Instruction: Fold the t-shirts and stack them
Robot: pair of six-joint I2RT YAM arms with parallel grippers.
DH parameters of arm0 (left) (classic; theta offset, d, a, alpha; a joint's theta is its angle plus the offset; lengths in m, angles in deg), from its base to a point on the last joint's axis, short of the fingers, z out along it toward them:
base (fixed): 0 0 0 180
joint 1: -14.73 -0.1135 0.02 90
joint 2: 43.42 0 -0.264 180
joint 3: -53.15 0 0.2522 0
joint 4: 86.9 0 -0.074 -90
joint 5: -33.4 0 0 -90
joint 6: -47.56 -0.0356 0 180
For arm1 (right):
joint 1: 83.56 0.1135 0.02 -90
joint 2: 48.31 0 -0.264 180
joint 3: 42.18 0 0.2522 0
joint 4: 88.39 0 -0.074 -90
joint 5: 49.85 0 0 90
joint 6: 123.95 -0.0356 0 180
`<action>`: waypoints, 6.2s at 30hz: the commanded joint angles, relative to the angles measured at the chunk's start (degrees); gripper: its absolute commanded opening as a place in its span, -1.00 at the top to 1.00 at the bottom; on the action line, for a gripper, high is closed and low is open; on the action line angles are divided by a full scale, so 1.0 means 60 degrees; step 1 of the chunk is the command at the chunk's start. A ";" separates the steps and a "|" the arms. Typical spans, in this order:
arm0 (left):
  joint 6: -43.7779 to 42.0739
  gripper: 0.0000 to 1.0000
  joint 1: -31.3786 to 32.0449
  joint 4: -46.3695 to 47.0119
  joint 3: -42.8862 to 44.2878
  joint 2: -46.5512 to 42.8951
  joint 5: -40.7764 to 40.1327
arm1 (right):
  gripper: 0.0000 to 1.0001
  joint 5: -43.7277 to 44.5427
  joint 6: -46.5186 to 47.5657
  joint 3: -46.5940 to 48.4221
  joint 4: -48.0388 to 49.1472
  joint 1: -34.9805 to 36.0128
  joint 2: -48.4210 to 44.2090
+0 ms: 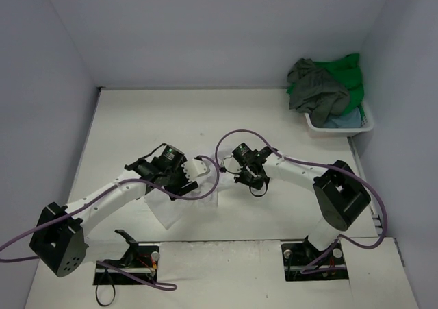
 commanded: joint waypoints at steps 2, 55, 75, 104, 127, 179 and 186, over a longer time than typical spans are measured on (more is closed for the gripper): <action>0.0265 -0.21 -0.0021 -0.0439 0.0029 -0.0572 0.0442 | 1.00 -0.0112 -0.0061 0.0588 -0.0119 0.0050 0.0019; -0.0027 1.00 0.0727 0.1070 -0.0762 0.0835 -0.1811 | 1.00 -0.0244 -0.0061 0.1554 -0.0133 -0.0683 -0.0582; -0.0174 1.00 0.0243 0.0029 -0.0176 -0.1364 -0.2897 | 0.46 -0.0551 -0.0149 0.1350 -0.0163 -0.0712 -0.0890; -0.0262 1.00 0.0024 -0.0015 -0.0044 -0.1290 -0.3043 | 1.00 -0.0523 -0.0163 0.1408 -0.0119 -0.0595 -0.0581; -0.0644 1.00 -0.1734 -0.0923 0.3879 -0.2742 -0.2532 | 1.00 -0.1372 -0.0354 0.1263 0.0394 -0.0712 -0.5532; 0.1132 0.22 -0.0961 -0.0146 0.3747 -0.0546 0.3566 | 1.00 -0.1445 -0.0075 0.4836 0.0262 -0.1942 -0.6325; 0.0720 0.18 0.0813 -0.0352 0.5314 0.1956 0.2715 | 1.00 -0.1065 0.0056 0.4851 0.0291 -0.2206 -0.6280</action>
